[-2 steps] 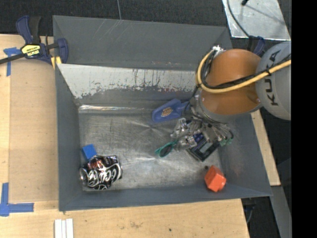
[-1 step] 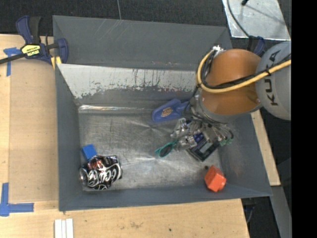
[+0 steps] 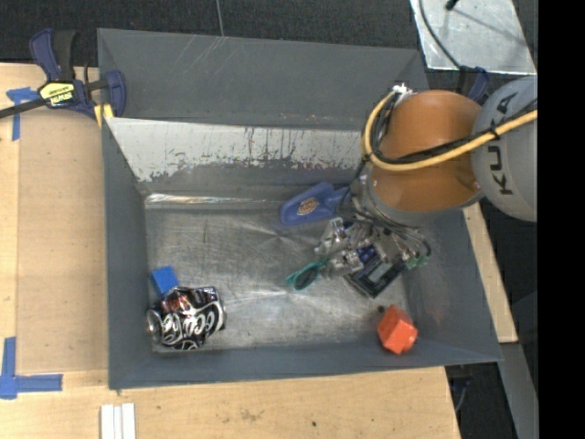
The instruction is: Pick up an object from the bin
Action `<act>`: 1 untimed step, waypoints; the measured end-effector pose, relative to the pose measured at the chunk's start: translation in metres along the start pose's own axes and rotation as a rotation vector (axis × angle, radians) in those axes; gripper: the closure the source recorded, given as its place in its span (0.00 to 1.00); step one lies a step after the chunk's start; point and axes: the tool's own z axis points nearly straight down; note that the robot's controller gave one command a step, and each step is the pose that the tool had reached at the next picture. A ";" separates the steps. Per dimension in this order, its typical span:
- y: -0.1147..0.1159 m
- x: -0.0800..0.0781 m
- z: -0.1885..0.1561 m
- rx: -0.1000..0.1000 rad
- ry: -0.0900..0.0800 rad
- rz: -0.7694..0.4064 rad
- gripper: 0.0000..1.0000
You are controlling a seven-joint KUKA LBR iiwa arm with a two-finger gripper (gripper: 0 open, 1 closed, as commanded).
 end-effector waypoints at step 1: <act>0.000 0.000 0.000 0.000 0.000 0.000 1.00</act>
Offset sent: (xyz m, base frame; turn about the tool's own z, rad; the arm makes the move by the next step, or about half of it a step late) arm 0.0000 0.0000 0.0000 0.0000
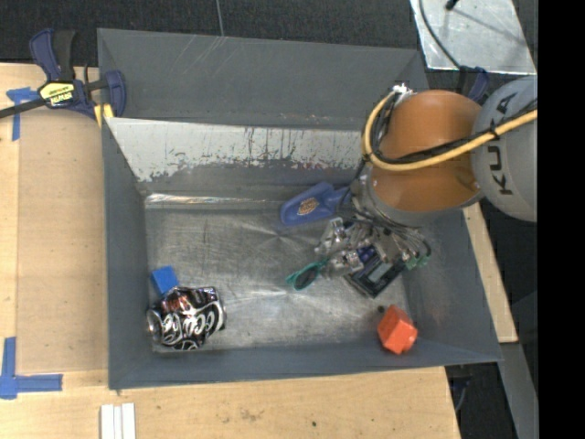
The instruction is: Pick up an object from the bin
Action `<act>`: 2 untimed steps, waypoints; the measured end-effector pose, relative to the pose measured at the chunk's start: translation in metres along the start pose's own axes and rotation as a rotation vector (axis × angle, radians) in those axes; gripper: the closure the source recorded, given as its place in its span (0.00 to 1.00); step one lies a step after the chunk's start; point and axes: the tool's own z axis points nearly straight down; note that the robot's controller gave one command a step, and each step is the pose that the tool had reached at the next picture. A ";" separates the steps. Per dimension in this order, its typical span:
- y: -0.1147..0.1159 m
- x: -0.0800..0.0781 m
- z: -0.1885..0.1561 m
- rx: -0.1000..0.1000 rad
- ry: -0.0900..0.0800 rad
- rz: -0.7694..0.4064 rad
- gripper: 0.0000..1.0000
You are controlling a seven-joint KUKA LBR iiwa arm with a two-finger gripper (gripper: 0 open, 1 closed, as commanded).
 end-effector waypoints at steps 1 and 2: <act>0.000 0.000 0.000 0.000 0.000 0.000 1.00; 0.000 0.000 0.000 0.000 0.000 0.001 1.00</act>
Offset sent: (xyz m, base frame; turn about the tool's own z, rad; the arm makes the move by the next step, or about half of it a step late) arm 0.0000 0.0000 0.0000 0.0000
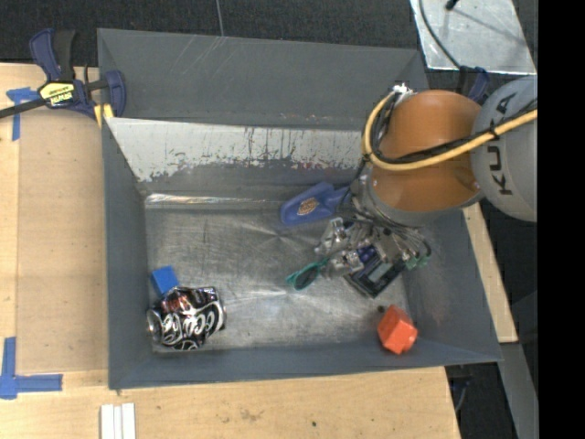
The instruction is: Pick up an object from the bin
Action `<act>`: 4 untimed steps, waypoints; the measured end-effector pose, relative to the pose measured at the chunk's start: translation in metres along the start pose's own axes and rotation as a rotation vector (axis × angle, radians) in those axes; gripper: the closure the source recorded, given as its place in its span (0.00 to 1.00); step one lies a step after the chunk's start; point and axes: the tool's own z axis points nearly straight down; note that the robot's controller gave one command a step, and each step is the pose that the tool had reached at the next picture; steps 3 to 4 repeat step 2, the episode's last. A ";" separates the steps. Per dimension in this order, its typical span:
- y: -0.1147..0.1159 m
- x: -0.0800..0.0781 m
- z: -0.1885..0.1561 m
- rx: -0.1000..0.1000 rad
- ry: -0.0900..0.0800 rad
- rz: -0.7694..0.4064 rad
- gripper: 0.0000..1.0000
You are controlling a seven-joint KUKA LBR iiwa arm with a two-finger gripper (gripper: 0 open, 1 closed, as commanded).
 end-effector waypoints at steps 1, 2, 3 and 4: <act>0.000 0.000 0.000 0.000 0.000 0.000 1.00; 0.000 0.000 0.000 0.000 0.000 0.000 1.00; 0.000 0.000 0.000 0.000 0.000 0.000 1.00; 0.000 0.000 0.000 0.000 0.000 0.000 1.00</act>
Offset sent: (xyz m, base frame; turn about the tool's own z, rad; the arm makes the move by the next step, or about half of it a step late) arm 0.0000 0.0000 0.0000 0.0000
